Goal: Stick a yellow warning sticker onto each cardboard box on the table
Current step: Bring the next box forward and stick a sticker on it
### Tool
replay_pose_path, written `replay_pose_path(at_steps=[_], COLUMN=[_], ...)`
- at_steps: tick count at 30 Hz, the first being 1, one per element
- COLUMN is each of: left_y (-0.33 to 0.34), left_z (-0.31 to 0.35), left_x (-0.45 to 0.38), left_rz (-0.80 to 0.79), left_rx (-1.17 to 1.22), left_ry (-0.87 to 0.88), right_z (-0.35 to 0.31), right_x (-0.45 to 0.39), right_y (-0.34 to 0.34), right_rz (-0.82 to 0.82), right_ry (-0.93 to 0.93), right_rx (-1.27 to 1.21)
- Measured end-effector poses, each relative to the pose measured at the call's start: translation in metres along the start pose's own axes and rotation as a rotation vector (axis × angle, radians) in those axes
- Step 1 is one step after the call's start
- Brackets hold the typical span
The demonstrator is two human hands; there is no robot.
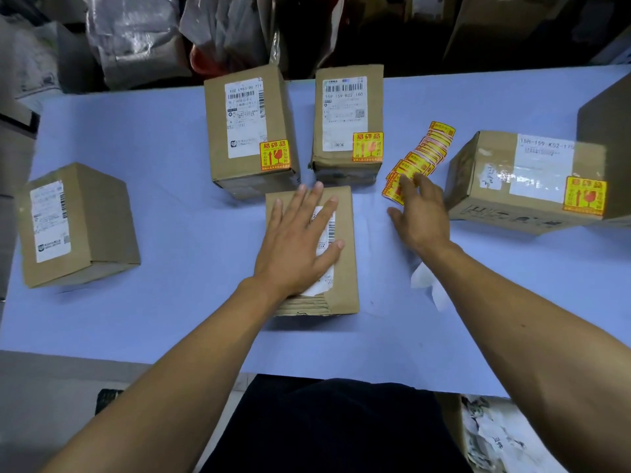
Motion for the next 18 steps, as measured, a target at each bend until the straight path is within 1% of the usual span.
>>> replay_pose_path(at_steps=[7,9,12,15,18], left_y=[0.0009,0.0009,0.0004,0.0004,0.0011], left_z=[0.0012,0.0006,-0.0003,-0.0017,-0.002], left_x=[-0.0004,-0.0004,-0.0005,-0.0006,-0.0009], left_rz=[0.025,0.027,0.023,0.026,0.024], left_rx=[0.02,0.033,0.037,0.046,0.049], left_ry=[-0.012,-0.014,-0.01,-0.01,-0.007], right_z=[-0.0008,0.0009,0.0016,-0.0004,-0.0026], right_x=[0.0006,0.0025,0.0048,0.0071,0.0073], right_y=[0.0029,0.0055,0.0075,0.0075,0.0057], right_rz=[0.078,0.135,0.186,0.154,0.096], right_ry=[-0.153,-0.198,-0.25,-0.209,-0.091], right_rx=[0.243,0.308,0.333,0.319,0.196])
Point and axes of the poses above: each hand's wrist, its own x-axis away from the middle knuckle, its own y-axis out of the palm, z = x × y, the point moved 1 cm from there along -x, towards the middle knuckle, and after that the axes turned 8 degrees about -y, right-handed, at the moved point
